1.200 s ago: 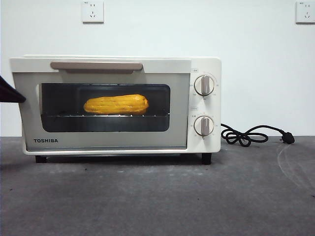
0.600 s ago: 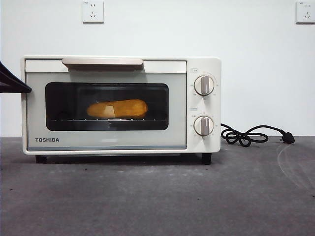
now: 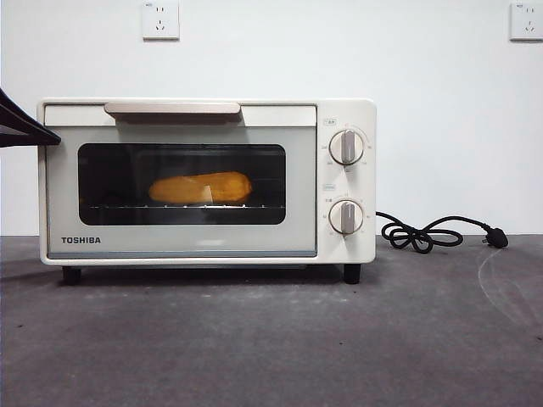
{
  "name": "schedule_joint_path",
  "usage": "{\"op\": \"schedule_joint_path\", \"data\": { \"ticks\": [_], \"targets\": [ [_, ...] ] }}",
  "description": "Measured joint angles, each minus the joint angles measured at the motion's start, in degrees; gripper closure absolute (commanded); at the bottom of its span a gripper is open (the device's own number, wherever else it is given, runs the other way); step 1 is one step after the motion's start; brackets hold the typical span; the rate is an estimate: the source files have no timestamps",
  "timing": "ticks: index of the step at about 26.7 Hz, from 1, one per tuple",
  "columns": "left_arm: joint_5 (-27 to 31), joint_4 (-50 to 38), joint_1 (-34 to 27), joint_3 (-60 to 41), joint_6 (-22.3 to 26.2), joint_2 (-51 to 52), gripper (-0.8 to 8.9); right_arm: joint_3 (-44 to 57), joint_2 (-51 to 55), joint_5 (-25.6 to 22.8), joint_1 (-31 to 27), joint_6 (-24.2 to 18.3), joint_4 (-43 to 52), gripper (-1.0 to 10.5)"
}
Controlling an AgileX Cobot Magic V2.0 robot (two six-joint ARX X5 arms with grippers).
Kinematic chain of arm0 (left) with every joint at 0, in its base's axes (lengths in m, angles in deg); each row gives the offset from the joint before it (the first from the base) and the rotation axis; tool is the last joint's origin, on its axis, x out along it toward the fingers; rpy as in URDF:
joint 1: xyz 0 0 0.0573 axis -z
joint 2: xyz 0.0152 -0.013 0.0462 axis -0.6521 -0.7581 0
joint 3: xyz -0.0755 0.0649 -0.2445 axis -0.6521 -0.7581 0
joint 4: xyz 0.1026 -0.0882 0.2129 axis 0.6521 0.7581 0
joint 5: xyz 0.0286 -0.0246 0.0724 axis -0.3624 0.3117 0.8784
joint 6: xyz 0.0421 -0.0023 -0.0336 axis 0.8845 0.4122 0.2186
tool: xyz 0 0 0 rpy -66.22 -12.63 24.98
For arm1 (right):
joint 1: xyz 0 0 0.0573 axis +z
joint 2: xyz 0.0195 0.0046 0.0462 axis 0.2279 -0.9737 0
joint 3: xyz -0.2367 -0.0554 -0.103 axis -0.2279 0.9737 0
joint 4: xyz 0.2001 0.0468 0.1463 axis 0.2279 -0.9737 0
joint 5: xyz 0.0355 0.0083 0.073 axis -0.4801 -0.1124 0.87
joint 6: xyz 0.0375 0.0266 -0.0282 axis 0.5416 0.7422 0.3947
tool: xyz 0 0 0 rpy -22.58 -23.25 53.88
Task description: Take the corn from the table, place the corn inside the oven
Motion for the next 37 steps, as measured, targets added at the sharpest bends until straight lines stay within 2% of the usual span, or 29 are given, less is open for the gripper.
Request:
{"op": "schedule_joint_path", "data": {
  "ticks": [6, 11, 19, 24, 32, 37],
  "targets": [
    [0.9, 1.6, 0.0, 0.0, -0.4, 1.8, 8.21, 0.0, 0.0, 0.0, 0.0, 0.0, -0.1, 9.6],
    [3.4, 4.2, -0.3, 0.0, 0.6, 7.1, 8.21, 0.0, 0.0, 0.0, 0.0, 0.0, -0.5, 9.6],
    [7.7, 15.8, -0.3, 0.1, 7.3, 19.9, 8.21, 0.0, 0.0, 0.0, 0.0, 0.0, -3.0, 9.6],
    [8.2, 20.2, 0.9, 0.1, 10.4, 28.2, 8.21, 0.0, 0.0, -0.9, 0.0, 0.0, -3.1, 9.6],
    [8.4, 24.1, 2.1, 0.1, 11.0, 40.3, 8.19, 0.5, 0.0, -1.0, 0.1, 0.0, -5.7, 9.6],
    [12.6, 25.6, 2.4, 0.2, 11.1, 44.9, 8.18, 0.6, 0.0, -1.0, 0.1, 0.0, -5.9, 9.6]
  ]
}}
